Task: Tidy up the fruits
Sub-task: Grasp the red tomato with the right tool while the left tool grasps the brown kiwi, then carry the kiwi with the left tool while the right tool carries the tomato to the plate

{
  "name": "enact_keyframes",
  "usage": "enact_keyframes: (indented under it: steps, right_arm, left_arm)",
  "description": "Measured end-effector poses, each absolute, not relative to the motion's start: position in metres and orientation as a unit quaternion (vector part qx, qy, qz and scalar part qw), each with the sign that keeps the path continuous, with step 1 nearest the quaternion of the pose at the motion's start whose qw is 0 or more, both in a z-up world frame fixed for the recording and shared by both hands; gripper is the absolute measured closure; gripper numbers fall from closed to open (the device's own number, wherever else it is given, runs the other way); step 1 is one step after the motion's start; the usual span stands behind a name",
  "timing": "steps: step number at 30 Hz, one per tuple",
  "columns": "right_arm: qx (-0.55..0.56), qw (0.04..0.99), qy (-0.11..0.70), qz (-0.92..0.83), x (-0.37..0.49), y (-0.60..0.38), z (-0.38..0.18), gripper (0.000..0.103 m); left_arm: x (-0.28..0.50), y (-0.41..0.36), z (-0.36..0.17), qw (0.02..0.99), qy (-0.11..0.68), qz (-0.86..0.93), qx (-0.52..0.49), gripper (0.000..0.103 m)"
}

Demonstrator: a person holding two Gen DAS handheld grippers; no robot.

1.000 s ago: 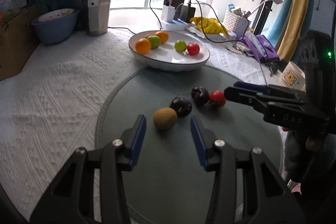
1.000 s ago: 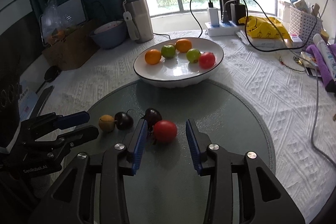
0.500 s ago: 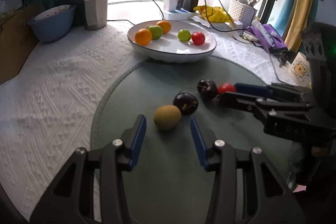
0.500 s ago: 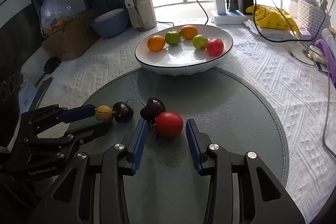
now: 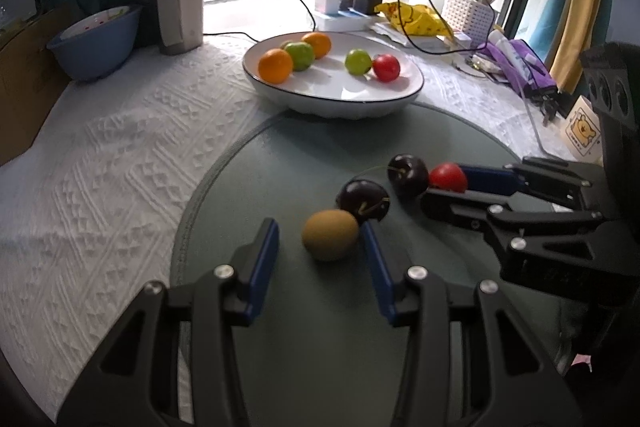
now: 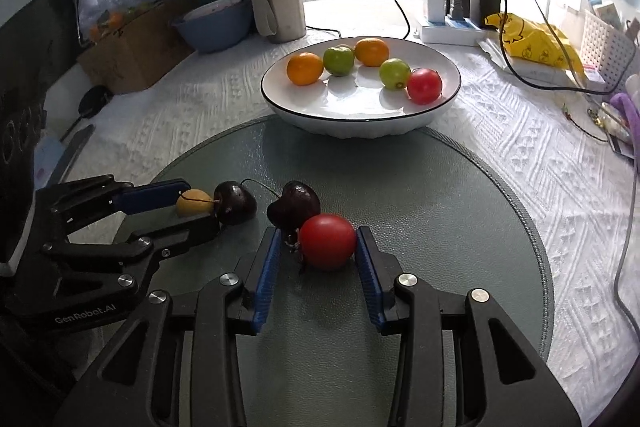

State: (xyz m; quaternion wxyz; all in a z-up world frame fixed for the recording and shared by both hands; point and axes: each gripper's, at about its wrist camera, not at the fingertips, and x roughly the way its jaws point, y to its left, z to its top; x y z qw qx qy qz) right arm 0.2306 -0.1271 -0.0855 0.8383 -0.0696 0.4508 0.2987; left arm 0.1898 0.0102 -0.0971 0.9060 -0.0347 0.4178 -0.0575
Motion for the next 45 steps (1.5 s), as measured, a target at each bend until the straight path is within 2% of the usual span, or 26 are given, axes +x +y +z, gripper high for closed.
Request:
enact_keyframes:
  steps: [5,10,16,22,36,45]
  right_arm:
    - [-0.071,0.838,0.45,0.302,0.229,-0.128,-0.085,0.066]
    - [-0.075,0.84,0.445,0.302,0.224,-0.129,-0.083,0.066]
    - [-0.072,0.846,0.436,0.3,0.219,-0.134,-0.073,0.066]
    - [-0.072,0.851,0.425,0.301,0.214,-0.137,-0.065,0.066]
    - [-0.065,0.846,0.432,0.305,0.221,-0.138,-0.071,0.066]
    - [-0.065,0.853,0.423,0.3,0.222,-0.139,-0.064,0.066]
  left_arm:
    - [0.187,0.007,-0.094,0.909,0.412,-0.062,-0.025,0.067]
    - [0.18,0.004,-0.087,0.913,0.401,-0.064,-0.024,0.069]
    - [0.172,0.001,-0.076,0.918,0.389,-0.07,-0.022,0.077]
    - [0.168,0.002,-0.075,0.918,0.389,-0.072,-0.024,0.078]
    - [0.19,0.005,-0.092,0.909,0.411,-0.066,-0.01,0.071]
    - [0.186,0.006,-0.09,0.905,0.417,-0.082,-0.017,0.075]
